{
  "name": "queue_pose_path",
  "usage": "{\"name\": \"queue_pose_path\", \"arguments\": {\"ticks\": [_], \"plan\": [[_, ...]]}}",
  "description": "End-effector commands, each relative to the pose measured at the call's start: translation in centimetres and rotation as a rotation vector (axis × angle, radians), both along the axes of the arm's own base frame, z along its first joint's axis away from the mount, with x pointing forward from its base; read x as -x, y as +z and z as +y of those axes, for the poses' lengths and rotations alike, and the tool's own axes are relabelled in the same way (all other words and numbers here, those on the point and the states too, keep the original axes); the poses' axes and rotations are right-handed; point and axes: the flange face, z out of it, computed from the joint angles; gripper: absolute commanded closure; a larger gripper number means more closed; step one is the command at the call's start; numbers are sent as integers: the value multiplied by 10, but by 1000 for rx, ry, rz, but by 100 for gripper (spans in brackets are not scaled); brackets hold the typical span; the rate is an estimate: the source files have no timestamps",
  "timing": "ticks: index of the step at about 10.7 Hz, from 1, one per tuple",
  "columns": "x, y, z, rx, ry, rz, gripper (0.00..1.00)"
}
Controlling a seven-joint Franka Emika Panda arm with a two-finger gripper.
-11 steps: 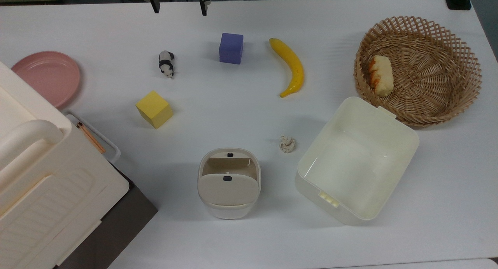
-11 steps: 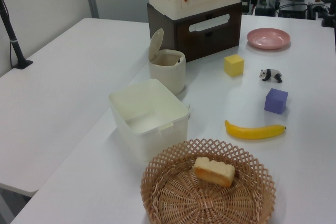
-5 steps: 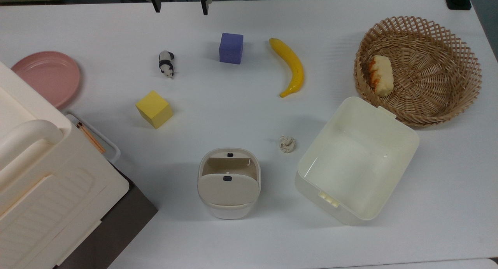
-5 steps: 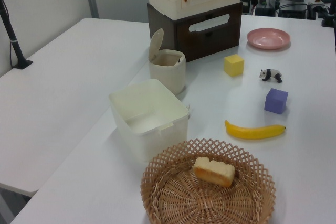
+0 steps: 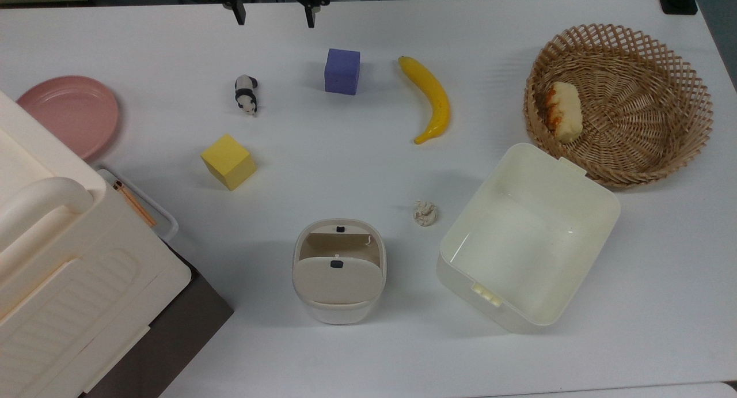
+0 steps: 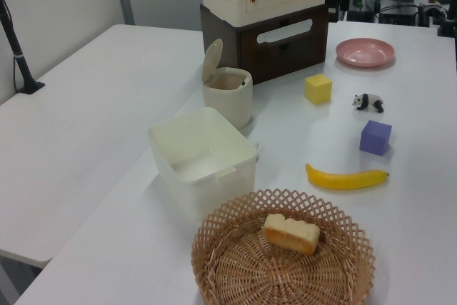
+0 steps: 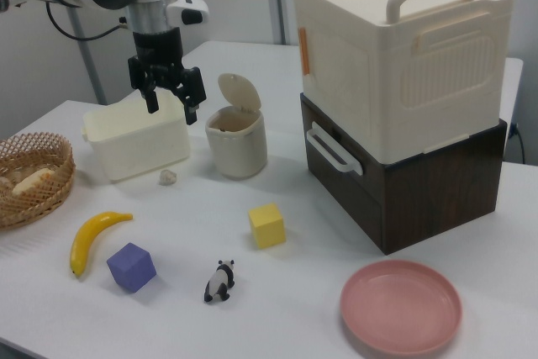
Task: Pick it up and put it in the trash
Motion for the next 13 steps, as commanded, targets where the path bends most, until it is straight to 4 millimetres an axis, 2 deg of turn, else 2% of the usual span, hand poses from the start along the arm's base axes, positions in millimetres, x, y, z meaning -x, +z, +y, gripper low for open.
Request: {"name": "queue_pose_path", "arguments": {"ticks": [1, 3, 5, 7, 8, 10, 12, 13], "plan": [[-10, -8, 33, 6, 59, -8, 0], [-16, -11, 94, 9, 135, -29, 0], [-24, -19, 145, 5, 175, -47, 0], [-33, -24, 181, -23, 203, -131, 0], [-36, -29, 187, -18, 208, -142, 0], [-58, -52, 185, -2, 201, -174, 0], [-76, -93, 187, 15, 233, -164, 0], [-81, -107, 188, 19, 260, -155, 0]]}}
